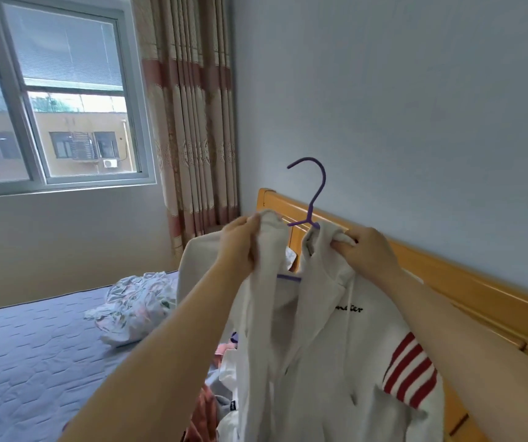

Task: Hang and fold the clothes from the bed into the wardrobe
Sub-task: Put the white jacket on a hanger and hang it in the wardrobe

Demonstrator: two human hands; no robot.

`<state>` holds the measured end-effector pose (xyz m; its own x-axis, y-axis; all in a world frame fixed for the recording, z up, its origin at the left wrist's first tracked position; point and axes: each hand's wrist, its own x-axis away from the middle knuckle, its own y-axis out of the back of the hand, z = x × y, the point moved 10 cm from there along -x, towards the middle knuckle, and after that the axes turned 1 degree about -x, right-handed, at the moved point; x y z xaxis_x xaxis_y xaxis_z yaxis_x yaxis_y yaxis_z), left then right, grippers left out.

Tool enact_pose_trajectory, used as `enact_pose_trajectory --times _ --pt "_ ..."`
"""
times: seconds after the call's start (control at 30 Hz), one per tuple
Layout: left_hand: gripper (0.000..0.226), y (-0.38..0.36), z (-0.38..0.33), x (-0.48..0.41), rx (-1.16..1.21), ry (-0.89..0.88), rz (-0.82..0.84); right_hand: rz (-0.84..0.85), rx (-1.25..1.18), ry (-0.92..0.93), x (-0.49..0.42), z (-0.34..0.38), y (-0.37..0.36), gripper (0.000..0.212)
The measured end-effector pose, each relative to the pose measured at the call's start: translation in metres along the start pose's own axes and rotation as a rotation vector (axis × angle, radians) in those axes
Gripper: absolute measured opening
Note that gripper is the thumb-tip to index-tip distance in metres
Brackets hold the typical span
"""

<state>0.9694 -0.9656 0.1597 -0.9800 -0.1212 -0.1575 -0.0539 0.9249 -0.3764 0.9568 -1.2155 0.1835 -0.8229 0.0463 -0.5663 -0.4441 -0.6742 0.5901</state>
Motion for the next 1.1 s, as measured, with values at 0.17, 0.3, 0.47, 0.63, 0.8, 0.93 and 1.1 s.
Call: enact_pose_trajectory --times 0.17,0.3,0.47,0.63,0.8,0.93,1.1 --pt "0.020 0.041 0.040 -0.007 -0.850 -0.034 -0.049 0.113 -0.085 0.019 0.002 -0.038 -0.013 0.051" --pt "0.009 0.022 0.004 0.008 -1.366 -0.567 -0.177 0.177 -0.134 0.038 0.008 -0.060 -0.018 0.051" --pt "0.030 -0.008 0.031 0.002 -1.405 -0.619 0.187 0.189 -0.241 0.006 0.010 -0.083 -0.006 0.050" --pt "0.030 -0.012 0.051 -0.008 -1.352 -0.395 0.108 0.205 -0.239 0.001 0.013 -0.092 -0.003 0.045" --pt "0.023 -0.026 0.056 -0.010 -0.826 -0.081 0.110 0.294 -0.220 0.001 0.022 -0.090 -0.023 0.046" --pt "0.020 -0.039 0.056 -0.007 -0.165 0.235 -0.033 0.318 -0.234 -0.018 0.029 -0.092 -0.034 0.042" --pt "0.031 -0.092 0.047 0.001 0.239 0.439 0.018 0.249 -0.339 0.023 0.035 -0.080 -0.030 0.029"
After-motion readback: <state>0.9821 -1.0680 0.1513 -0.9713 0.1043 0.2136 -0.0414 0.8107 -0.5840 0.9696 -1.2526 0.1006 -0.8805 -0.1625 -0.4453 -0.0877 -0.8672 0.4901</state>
